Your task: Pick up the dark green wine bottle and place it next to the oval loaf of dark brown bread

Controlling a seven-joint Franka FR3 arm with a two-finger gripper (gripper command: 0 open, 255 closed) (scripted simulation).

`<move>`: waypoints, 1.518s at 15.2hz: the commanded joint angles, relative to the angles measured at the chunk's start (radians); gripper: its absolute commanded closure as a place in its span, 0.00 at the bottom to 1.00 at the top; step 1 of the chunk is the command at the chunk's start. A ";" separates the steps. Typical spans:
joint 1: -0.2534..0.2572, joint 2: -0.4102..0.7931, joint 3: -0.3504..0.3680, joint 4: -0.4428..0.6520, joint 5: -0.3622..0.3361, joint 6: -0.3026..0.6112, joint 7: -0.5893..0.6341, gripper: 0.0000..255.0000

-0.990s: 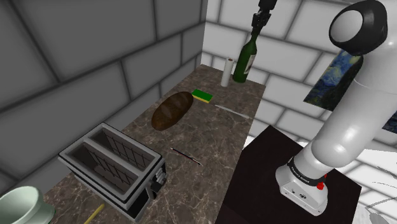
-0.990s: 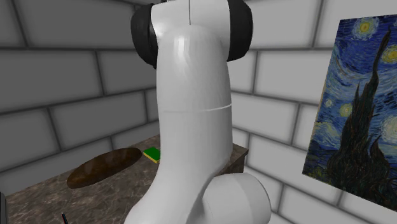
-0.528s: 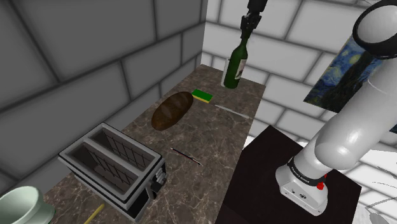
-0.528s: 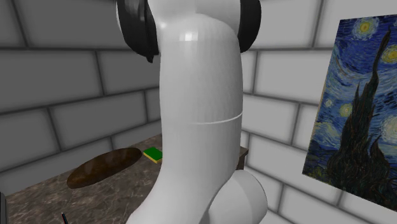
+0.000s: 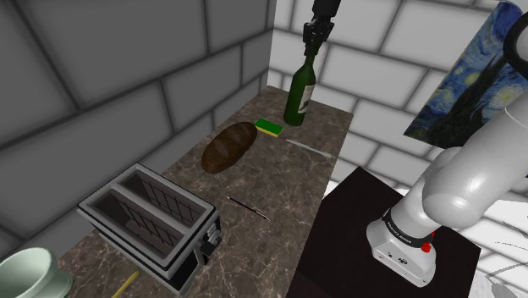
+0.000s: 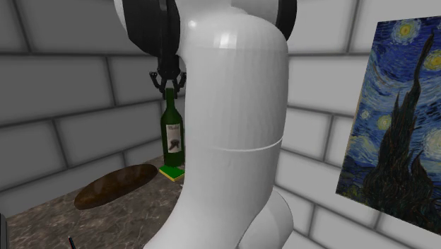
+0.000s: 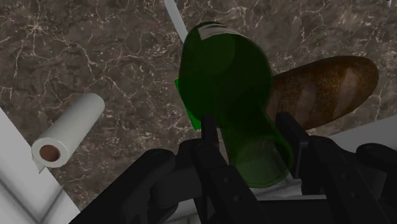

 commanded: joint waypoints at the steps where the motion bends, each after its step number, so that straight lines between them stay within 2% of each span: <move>1: 0.023 -0.014 0.028 -0.022 -0.003 0.011 0.053 1.00; 12: 0.142 -0.006 0.174 -0.016 -0.005 0.021 0.318 1.00; 23: 0.265 0.127 0.304 0.143 -0.020 0.000 0.572 1.00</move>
